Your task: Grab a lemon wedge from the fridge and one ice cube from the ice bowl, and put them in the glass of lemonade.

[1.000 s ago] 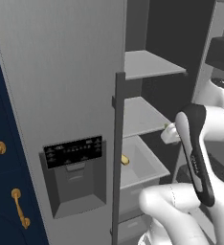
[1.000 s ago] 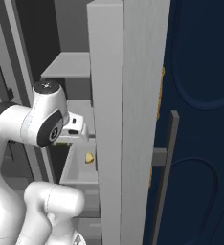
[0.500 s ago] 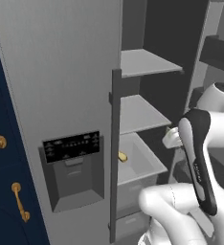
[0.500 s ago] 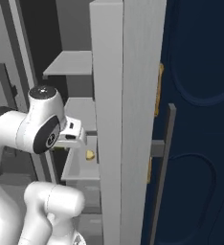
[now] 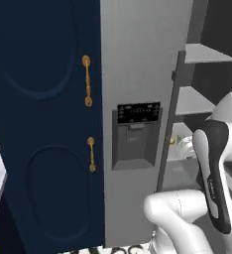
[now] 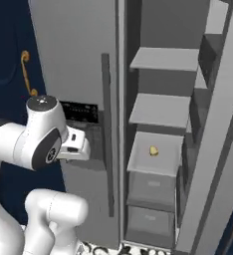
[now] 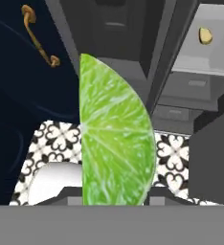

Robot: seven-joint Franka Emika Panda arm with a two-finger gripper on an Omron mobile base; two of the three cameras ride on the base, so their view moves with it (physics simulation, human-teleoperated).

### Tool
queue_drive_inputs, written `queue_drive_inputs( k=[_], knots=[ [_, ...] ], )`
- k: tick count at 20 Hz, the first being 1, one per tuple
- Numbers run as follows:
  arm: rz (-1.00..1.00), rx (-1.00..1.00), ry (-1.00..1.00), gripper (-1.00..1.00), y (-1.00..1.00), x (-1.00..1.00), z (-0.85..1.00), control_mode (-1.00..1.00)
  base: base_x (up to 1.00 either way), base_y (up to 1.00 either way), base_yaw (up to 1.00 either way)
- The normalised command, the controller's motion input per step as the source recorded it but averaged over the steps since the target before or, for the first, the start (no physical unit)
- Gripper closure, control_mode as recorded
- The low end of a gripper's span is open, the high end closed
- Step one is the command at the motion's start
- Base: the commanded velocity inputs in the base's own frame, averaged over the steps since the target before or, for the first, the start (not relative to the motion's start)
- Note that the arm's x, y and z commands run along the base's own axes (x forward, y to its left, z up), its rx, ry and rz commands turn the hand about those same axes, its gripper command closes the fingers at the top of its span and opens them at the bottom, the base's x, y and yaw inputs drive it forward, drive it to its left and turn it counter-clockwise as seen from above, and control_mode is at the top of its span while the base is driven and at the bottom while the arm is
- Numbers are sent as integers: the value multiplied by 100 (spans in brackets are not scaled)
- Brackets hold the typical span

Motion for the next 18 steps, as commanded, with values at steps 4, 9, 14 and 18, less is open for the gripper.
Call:
queue_drive_inputs(
  k=[4, 9, 14, 18],
  knots=[
    [0, 0, 0, 100, 0, 0, 0, 100, -3, 100, 67],
    [0, 0, 0, 100, 0, 0, 0, 100, 8, 83, 74],
    [0, 0, 0, 100, 0, 0, 0, 100, 31, 35, 72],
    [0, 0, 0, 100, 0, 0, 0, 100, 26, 33, 60]
  ],
)
